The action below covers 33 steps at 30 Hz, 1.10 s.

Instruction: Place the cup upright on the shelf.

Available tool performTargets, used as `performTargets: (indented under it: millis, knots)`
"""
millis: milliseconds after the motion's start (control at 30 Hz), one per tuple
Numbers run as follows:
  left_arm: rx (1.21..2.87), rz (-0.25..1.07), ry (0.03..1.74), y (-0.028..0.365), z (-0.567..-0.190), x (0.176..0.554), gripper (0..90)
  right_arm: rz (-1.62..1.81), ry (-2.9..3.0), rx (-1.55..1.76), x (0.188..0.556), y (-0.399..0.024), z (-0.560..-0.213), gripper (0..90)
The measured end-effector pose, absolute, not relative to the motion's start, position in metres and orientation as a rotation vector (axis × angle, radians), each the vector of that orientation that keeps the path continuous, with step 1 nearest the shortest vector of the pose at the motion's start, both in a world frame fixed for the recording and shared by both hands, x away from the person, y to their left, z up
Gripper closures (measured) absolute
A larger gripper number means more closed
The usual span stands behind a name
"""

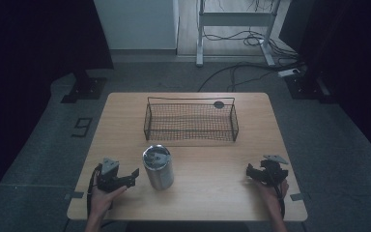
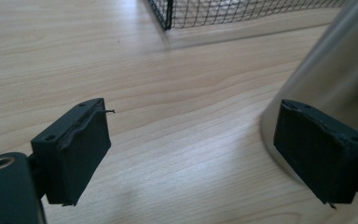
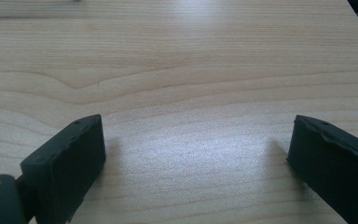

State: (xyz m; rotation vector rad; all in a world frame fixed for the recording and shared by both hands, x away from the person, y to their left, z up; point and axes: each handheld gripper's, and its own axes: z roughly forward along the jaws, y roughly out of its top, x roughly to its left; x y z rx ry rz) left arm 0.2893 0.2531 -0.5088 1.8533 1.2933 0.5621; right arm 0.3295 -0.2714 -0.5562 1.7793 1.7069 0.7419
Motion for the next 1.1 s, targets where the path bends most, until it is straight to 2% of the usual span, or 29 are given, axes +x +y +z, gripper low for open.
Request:
performTargets:
  millis: [567,1100]
  knots:
    - [1.857,0.496,1.133,0.234,-0.482,0.270,6.9,0.741,1.707,1.778,0.329,-0.271,-0.556,3.8]
    - [1.916,0.412,1.015,0.216,-0.479,0.262,0.0,0.740,1.707,1.778,0.329,-0.271,-0.556,3.8]
